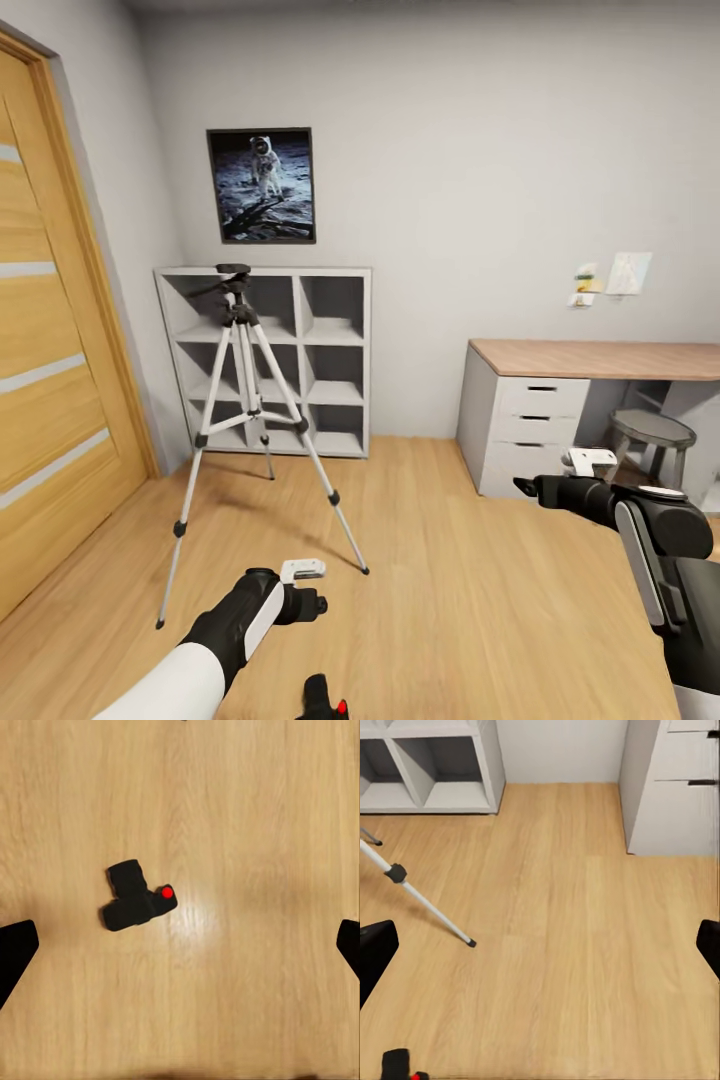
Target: Attach the digital camera to the camera tripod in the bedroom.
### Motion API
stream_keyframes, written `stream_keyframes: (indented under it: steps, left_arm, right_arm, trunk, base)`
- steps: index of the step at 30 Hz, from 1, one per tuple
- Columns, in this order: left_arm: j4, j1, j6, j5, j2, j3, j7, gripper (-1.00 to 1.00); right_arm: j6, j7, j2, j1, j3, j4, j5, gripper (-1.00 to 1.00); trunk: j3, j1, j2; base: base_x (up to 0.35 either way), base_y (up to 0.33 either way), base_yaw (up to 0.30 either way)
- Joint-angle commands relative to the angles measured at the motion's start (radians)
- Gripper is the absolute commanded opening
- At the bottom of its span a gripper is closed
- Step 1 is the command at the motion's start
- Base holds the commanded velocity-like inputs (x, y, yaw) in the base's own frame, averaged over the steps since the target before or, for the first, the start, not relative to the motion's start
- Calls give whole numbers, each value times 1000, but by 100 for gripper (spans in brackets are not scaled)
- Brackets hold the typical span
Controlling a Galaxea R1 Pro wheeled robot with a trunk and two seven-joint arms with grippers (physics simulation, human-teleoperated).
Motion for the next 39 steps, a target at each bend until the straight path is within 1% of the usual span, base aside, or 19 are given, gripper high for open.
stream_keyframes:
  steps: [1, 8, 14, 17, 21, 23, 26, 31, 32, 35, 39]
  left_arm:
    - [-2, 0, 4, 7, 1, -4, 2, 100]
    - [-2, 1, 4, 7, -3, -5, 4, 100]
    - [-2, 0, 10, 10, 1, 0, 8, 100]
    - [-2, 0, 31, 28, 1, 2, 8, 100]
    - [-8, 0, 89, 84, 4, 3, 9, 100]
    - [-11, 0, 118, 111, 6, 2, 9, 100]
    - [-13, -2, 151, 139, 7, -2, 17, 100]
    - [-13, -8, 159, 146, 10, -1, 22, 100]
    - [-14, -10, 158, 150, 10, 0, 39, 100]
    - [-14, -11, 149, 152, 10, 1, 54, 100]
    - [-13, -12, 90, 158, 12, 3, 98, 100]
  right_arm:
    - [5, 2, 0, -1, -1, -1, -1, 100]
    - [5, 2, -1, -1, -2, -1, -2, 100]
    - [5, 2, 0, -1, -1, -1, 0, 100]
    - [5, 2, 0, -1, -1, -1, 1, 100]
    - [5, 2, 0, -2, -2, 1, 3, 100]
    - [5, 2, -1, -2, -2, 1, 3, 100]
    - [5, 2, -4, -3, -5, 4, 2, 100]
    - [5, 2, -6, -3, -7, 6, 1, 100]
    - [5, 2, -8, -4, -8, 7, 1, 100]
    - [5, 2, -8, -3, -7, 8, 1, 100]
    - [5, 2, -8, -3, -8, 10, 1, 100]
  trunk:
    - [-1, 0, -1]
    - [-1, 0, -1]
    - [-1, 0, -1]
    - [-1, 0, -1]
    - [-1, 0, -1]
    - [-7, 7, -15]
    - [-17, 19, -36]
    - [-32, 38, -71]
    - [-36, 42, -78]
    - [-45, 53, -99]
    - [-57, 69, -127]
  base:
    - [-215, 242, -267]
    - [-269, 194, -267]
    - [-218, 86, -267]
    - [-81, 30, -267]
    - [-38, 14, -267]
    - [-19, 7, -267]
    - [-10, 4, -267]
    - [-3, 1, -267]
    - [-1, 0, -267]
    - [-1, 0, -267]
    - [0, 0, -267]
